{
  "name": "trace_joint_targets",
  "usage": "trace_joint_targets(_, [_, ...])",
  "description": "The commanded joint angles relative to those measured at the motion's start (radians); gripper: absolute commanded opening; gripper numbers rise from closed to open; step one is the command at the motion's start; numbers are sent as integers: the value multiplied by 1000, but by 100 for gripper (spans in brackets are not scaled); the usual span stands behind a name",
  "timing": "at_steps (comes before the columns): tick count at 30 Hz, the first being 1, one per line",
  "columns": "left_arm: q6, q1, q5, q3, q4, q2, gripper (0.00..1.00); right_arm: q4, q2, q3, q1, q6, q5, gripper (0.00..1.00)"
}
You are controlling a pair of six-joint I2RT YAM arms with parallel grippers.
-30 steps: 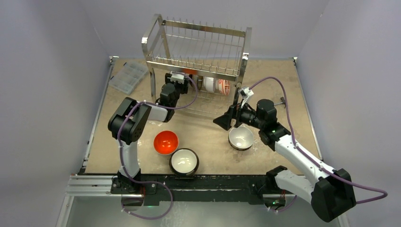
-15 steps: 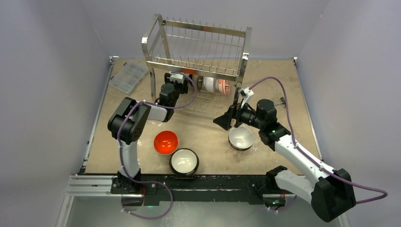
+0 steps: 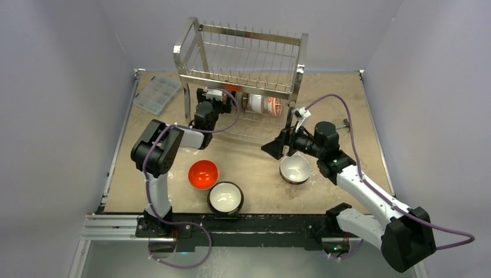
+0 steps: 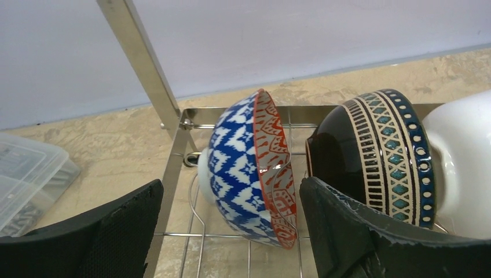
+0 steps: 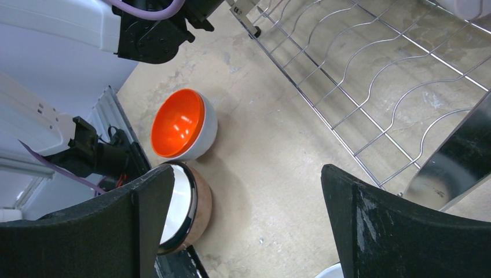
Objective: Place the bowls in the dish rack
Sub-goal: Place the bowl in the dish rack, then move the bowl to the center of the board.
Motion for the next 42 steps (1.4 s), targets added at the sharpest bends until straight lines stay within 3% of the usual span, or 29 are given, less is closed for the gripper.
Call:
trace_joint_targets(1, [-28,6,-63,-25,32,-96,87,5,-27,42,2,-9,-2,99])
trace_joint_targets(7, [-79,5,-63,-116,-42,-225,94,18,-22,44,2,-4,-9,99])
trace_joint_targets(18, [-41,-53,347,-367,-125,-520,95,45,-15,40,2,16,-33,99])
trace_joint_targets(23, [-108,-99,438,-470,-188,-673,95,57,-17,31,2,30,-45,99])
trace_joint_targets(27, [-260,-106,379,-516,-357,-826,95,60,-22,23,2,37,-53,99])
trace_joint_targets(35, [-553,-104,173,-520,-869,-1181,98,34,-57,-12,2,42,-46,99])
trace_joint_targets(42, [-753,-102,56,-492,-1254,-1335,99,-52,-89,-26,2,26,-18,98])
